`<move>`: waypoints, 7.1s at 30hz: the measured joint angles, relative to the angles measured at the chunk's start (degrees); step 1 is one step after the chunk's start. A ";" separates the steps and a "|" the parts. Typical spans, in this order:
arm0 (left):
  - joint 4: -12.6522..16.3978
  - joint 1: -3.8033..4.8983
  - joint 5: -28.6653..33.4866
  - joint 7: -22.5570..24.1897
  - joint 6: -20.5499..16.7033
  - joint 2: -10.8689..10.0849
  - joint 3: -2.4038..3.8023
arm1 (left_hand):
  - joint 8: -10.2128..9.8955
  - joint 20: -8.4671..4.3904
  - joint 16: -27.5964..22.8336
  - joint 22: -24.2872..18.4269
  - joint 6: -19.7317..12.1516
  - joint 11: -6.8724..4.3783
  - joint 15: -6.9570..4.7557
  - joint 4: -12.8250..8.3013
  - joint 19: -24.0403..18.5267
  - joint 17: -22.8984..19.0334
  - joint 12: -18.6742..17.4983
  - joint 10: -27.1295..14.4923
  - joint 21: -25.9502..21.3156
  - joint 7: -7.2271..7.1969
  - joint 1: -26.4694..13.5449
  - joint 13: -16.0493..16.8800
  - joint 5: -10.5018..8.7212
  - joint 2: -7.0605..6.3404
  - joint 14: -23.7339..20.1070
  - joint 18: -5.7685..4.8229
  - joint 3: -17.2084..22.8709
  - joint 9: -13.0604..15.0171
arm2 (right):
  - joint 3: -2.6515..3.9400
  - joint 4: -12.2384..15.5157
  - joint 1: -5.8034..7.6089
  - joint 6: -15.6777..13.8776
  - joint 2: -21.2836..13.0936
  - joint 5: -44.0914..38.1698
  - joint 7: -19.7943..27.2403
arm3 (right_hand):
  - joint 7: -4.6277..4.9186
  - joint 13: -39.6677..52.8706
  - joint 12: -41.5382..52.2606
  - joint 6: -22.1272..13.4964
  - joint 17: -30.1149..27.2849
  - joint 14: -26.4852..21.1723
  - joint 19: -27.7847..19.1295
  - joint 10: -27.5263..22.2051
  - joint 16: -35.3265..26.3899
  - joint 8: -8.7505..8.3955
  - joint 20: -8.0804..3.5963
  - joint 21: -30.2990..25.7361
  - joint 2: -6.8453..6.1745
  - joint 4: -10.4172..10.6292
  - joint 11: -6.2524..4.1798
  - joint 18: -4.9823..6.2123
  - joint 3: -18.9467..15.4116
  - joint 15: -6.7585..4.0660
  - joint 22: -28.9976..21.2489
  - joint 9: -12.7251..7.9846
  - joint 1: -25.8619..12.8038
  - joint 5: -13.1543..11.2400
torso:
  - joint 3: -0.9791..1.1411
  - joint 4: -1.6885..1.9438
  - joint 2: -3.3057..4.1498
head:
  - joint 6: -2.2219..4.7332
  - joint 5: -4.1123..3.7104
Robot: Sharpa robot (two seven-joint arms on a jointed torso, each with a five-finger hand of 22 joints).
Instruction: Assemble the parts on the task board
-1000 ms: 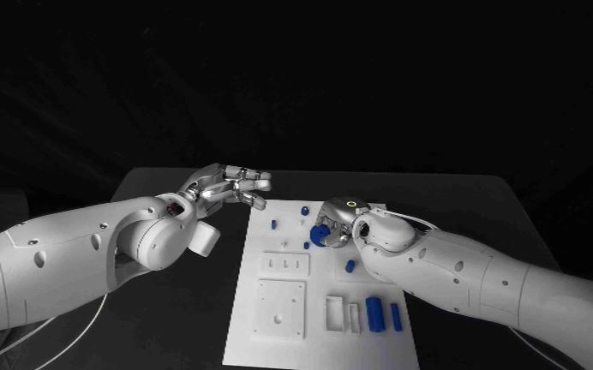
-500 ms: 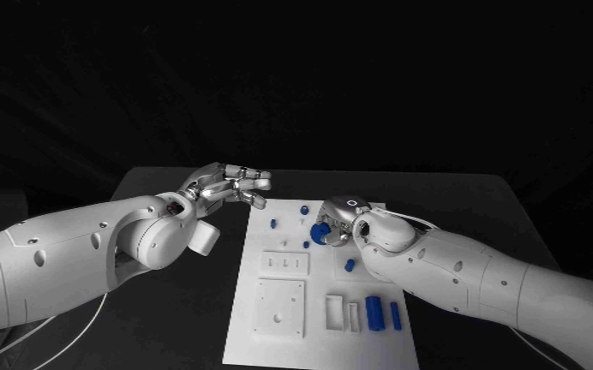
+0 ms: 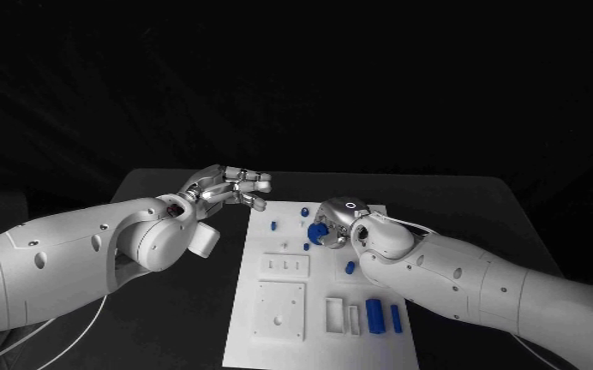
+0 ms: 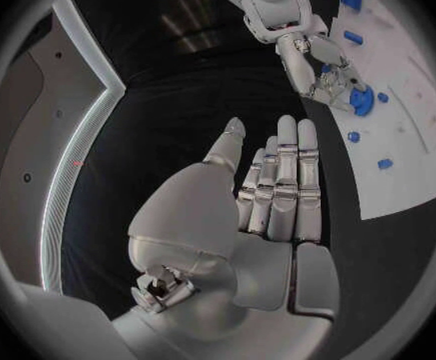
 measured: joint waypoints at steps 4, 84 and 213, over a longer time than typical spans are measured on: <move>-0.02 -0.01 -0.01 -0.01 0.00 0.01 0.00 | 0.00 0.00 0.00 0.00 0.00 0.00 0.00 0.00 0.00 0.00 0.00 0.00 0.00 0.00 0.00 0.00 0.00 0.00 0.00 0.00 0.00 0.00 | 0.08 0.46 0.05 -2.18 0.32 -0.56 -0.69 | -0.13 0.00 0.00 0.13 0.15 0.00 0.00 0.05 0.00 -0.02 0.00 0.21 -0.14 0.09 0.05 0.00 0.86 0.00 0.00 -0.03 0.13 -0.29 | -0.01 0.02 -0.01 | 0.13 0.01; -0.36 -0.01 -0.12 -0.27 0.16 1.17 0.00 | 0.00 0.20 0.00 -0.27 -0.40 0.00 0.00 0.16 -0.20 -0.06 0.00 0.00 -0.05 -0.01 0.00 -0.02 0.00 0.00 0.00 0.00 0.16 0.00 | 0.11 -9.15 0.10 -2.04 9.34 0.58 -4.47 | 1.12 -1.92 -1.19 -8.88 -0.96 -0.40 0.00 -0.79 -1.77 0.30 0.42 -7.11 -1.01 5.15 0.67 0.00 -4.95 0.38 -0.03 -0.26 -2.80 -1.54 | -0.02 0.15 0.05 | 0.41 0.23; -2.10 -0.85 -4.67 -1.68 3.41 -0.81 -0.04 | 0.00 -1.24 -1.12 1.79 1.13 -1.75 -1.33 -2.45 0.00 6.04 0.00 6.63 -0.32 -0.72 -0.46 0.03 0.00 0.46 1.74 -0.03 -0.72 0.01 | 8.35 -12.02 -5.37 0.71 -10.05 25.92 23.51 | -0.71 -3.23 -0.94 4.02 3.28 -0.12 -0.49 -0.76 -4.65 -0.14 0.27 -4.79 6.42 -3.05 0.01 0.00 -7.48 0.09 -0.03 0.20 2.55 -2.11 | 2.74 -1.07 -0.67 | -0.18 -1.37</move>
